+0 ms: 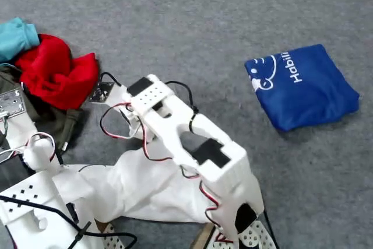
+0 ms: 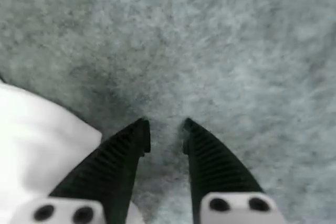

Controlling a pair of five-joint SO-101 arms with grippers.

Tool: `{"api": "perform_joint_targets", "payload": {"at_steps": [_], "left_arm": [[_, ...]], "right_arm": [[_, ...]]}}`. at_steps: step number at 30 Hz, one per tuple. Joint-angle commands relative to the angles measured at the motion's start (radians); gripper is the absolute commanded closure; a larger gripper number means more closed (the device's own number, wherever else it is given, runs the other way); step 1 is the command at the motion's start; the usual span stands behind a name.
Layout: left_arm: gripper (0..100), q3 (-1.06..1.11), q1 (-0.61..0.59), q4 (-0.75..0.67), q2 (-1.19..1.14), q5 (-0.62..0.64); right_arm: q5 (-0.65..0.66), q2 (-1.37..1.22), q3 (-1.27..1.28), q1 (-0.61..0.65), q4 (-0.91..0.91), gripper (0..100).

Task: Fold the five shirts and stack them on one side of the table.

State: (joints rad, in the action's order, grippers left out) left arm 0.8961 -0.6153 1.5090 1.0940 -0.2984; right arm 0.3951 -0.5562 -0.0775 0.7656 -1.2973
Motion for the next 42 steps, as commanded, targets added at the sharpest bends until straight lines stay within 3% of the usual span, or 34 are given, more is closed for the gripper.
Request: {"api": "perform_joint_targets", "payload": {"at_steps": [1, 19, 42], "left_arm": [[98, -0.003, -0.006, -0.012, -0.005, -0.009], [98, -0.008, -0.006, -0.011, -0.005, -0.009], [98, -0.008, -0.008, -0.006, -0.002, -0.011]], "right_arm": [[0.02, -0.041, -0.085, 0.013, -0.069, 99.5], [0.018, 0.134, -0.315, -0.091, -0.379, 98.7], [0.018, 0.351, -0.318, -0.104, -0.471, 98.3]]}}
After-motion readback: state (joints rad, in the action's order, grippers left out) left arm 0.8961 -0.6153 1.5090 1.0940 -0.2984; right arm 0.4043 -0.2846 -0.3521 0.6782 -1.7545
